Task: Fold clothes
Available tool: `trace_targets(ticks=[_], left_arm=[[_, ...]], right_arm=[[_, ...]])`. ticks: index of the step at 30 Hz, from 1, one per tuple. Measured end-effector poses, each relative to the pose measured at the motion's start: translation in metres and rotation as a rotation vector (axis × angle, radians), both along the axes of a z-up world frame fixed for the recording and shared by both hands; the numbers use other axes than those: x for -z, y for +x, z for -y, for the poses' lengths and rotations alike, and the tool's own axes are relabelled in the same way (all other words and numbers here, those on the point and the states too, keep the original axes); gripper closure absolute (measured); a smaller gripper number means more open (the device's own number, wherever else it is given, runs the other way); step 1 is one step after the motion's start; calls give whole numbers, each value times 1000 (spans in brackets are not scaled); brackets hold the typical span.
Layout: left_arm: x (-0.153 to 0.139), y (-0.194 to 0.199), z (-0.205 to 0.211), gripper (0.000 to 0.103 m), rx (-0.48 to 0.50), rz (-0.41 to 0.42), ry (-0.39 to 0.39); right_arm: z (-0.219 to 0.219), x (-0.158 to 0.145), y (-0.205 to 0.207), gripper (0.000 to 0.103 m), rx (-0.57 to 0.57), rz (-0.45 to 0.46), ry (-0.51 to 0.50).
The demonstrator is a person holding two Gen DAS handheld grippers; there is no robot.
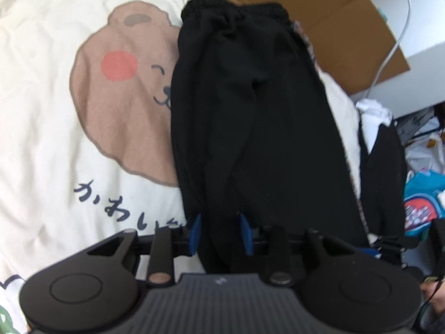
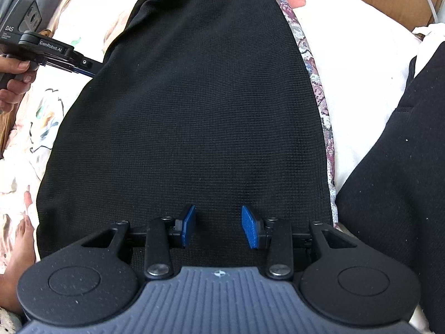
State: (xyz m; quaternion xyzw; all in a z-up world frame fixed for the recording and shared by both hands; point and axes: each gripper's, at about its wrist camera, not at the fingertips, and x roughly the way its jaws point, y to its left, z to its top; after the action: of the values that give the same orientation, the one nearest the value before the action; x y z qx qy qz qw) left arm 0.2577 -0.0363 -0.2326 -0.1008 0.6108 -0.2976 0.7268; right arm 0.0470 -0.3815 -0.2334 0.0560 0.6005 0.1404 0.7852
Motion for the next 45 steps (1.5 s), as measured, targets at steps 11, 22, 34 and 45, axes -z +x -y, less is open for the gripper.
trace_targets(ticks=[11, 22, 34, 45], left_arm=[[16, 0, -15, 80, -31, -27, 41], [24, -4, 10, 68, 15, -18, 50], [42, -14, -1, 98, 17, -39, -22], [27, 1, -53, 103, -79, 18, 14]], right_arm=[[0, -3, -8, 61, -10, 0, 10], [0, 2, -13, 61, -16, -10, 10], [-5, 1, -2, 60, -29, -8, 2], [1, 3, -5, 60, -53, -46, -27]])
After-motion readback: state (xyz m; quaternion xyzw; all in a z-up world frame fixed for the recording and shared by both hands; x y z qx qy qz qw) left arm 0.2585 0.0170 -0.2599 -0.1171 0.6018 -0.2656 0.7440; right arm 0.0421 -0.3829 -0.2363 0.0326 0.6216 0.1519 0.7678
